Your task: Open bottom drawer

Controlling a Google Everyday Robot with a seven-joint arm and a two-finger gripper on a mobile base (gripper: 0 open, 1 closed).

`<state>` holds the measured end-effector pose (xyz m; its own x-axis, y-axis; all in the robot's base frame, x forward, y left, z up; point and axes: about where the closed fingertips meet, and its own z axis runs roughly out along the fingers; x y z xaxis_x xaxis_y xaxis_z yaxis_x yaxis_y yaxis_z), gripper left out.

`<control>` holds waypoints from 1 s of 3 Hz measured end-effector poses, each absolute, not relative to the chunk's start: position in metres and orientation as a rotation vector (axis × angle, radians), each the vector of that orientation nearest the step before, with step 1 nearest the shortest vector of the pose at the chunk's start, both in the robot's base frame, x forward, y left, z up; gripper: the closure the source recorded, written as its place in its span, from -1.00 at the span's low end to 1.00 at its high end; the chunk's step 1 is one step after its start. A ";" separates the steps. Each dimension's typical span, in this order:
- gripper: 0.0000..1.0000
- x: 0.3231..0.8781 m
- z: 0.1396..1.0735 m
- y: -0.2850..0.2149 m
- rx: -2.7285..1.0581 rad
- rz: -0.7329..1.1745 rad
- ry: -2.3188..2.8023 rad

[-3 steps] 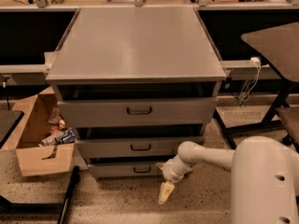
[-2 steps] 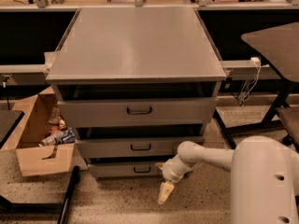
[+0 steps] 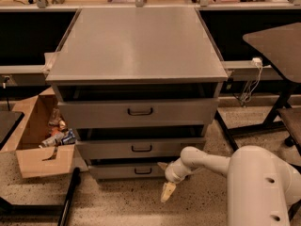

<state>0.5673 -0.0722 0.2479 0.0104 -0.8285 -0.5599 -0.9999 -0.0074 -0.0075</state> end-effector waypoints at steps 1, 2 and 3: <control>-1.00 0.581 0.227 -0.075 -1.884 0.494 1.867; -1.00 0.605 0.206 -0.077 -1.850 0.367 1.907; -1.00 0.621 0.196 -0.080 -1.816 0.307 1.935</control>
Offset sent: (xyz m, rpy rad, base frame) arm 0.0570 -0.0085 -0.0501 -0.1214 -0.1697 -0.1186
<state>0.6214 -0.0803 0.1962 -0.0175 -0.8794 -0.4758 -0.9835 0.1009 -0.1503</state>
